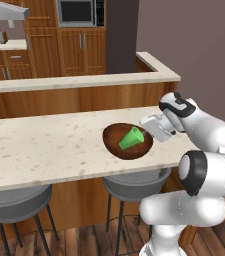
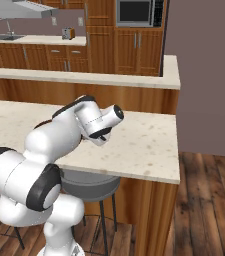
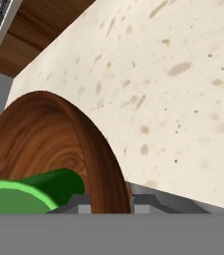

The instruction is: Place the cup inside the bowl on the dining table and move the bowl to any counter.

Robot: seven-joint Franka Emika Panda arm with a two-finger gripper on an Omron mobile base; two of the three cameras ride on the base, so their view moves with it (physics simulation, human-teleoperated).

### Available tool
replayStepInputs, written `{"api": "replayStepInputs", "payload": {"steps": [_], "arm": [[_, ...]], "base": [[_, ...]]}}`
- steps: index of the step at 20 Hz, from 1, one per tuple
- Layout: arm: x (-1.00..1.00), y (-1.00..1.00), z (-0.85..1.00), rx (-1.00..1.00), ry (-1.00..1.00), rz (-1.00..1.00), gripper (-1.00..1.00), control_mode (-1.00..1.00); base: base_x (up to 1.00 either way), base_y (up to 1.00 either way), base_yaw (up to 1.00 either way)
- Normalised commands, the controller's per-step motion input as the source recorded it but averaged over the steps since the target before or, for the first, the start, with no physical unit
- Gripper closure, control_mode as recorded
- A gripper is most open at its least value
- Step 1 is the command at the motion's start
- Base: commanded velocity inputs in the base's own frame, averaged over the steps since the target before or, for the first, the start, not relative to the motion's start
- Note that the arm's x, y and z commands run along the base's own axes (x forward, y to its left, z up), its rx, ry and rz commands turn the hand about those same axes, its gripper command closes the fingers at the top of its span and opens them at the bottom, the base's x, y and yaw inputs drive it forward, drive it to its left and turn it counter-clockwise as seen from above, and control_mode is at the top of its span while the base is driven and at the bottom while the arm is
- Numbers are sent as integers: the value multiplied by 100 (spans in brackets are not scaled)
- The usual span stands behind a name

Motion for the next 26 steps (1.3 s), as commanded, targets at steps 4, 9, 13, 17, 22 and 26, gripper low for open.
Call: {"api": "replayStepInputs", "payload": {"steps": [4, 9, 13, 17, 22, 26], "arm": [[0, 0, 0, 0, 0, 0, 100, -100], [0, 0, 0, 0, 0, 0, 100, -100], [0, 0, 0, 0, 0, 0, 100, -100], [0, 0, 0, 0, 0, 0, 100, 100], [0, 0, 0, 0, 0, 0, 100, 100], [0, 0, 0, 0, 0, 0, 100, 100]], "base": [[0, 0, 0], [0, 0, 0], [0, 0, 0], [0, 0, 0], [-18, 0, 0], [-76, -26, 0]]}}
